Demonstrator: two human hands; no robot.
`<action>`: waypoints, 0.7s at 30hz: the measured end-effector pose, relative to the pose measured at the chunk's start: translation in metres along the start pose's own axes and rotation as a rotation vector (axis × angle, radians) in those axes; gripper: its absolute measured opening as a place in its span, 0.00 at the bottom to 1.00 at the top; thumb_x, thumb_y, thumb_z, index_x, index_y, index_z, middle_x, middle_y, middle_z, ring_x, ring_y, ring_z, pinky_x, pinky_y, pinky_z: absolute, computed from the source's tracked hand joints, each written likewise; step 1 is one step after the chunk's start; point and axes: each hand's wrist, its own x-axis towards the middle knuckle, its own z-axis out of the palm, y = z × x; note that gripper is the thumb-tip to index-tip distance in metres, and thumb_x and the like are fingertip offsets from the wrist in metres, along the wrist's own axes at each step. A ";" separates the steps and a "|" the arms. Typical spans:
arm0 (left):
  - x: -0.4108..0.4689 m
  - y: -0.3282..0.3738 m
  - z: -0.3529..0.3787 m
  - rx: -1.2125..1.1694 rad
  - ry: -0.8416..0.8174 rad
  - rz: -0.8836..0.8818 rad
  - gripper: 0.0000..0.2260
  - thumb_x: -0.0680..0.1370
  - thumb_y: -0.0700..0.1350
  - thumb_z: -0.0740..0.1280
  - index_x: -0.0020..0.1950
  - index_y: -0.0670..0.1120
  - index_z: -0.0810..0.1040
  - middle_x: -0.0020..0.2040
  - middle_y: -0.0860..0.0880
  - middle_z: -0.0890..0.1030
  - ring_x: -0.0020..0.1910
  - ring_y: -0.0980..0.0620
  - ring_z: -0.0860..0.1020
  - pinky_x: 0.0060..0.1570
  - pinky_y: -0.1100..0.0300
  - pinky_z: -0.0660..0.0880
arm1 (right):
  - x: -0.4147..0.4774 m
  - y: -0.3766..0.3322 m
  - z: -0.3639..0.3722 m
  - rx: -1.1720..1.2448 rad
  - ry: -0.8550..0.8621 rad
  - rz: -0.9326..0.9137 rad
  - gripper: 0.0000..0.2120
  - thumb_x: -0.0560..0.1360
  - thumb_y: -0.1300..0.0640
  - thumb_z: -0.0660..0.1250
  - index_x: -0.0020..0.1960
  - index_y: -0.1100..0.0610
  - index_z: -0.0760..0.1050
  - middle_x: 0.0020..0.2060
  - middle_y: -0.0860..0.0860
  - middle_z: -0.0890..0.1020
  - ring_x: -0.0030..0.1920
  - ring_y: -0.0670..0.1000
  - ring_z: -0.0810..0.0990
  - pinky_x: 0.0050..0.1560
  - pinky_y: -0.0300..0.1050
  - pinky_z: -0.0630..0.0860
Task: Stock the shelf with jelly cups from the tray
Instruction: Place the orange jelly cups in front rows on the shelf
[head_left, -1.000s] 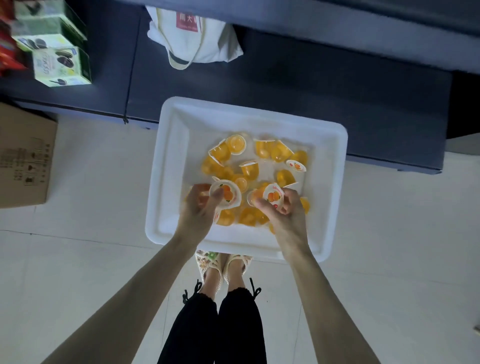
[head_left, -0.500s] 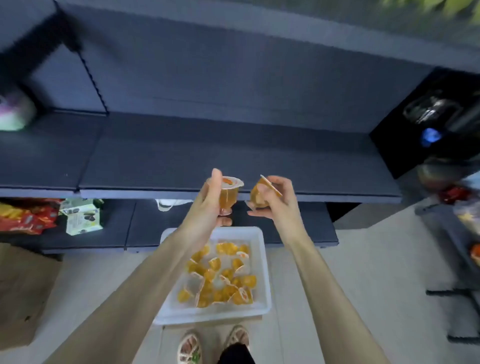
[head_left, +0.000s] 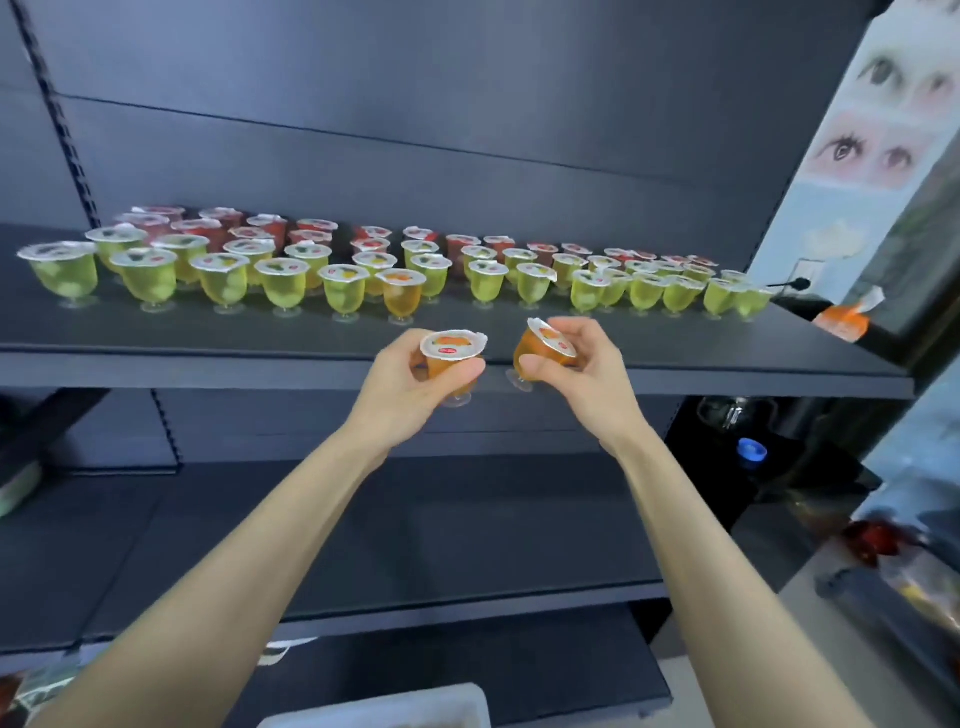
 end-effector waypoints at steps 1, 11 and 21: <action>0.012 0.003 0.005 0.079 0.044 0.039 0.16 0.71 0.47 0.74 0.56 0.48 0.75 0.49 0.54 0.81 0.46 0.61 0.80 0.41 0.68 0.76 | 0.014 0.000 -0.006 -0.021 0.001 -0.027 0.21 0.70 0.59 0.74 0.60 0.53 0.71 0.53 0.48 0.80 0.50 0.44 0.80 0.45 0.32 0.75; 0.104 -0.008 0.054 0.480 0.334 0.091 0.27 0.72 0.47 0.73 0.66 0.44 0.67 0.60 0.45 0.78 0.58 0.47 0.76 0.54 0.56 0.75 | 0.124 0.026 -0.018 -0.516 -0.108 -0.303 0.17 0.74 0.60 0.71 0.61 0.54 0.73 0.65 0.50 0.67 0.60 0.48 0.72 0.57 0.36 0.70; 0.128 -0.022 0.061 0.881 0.358 0.132 0.20 0.76 0.43 0.68 0.67 0.45 0.70 0.57 0.40 0.76 0.51 0.40 0.77 0.52 0.49 0.75 | 0.152 0.055 -0.012 -0.660 -0.146 -0.511 0.14 0.77 0.59 0.66 0.62 0.55 0.71 0.64 0.51 0.71 0.61 0.52 0.72 0.57 0.42 0.71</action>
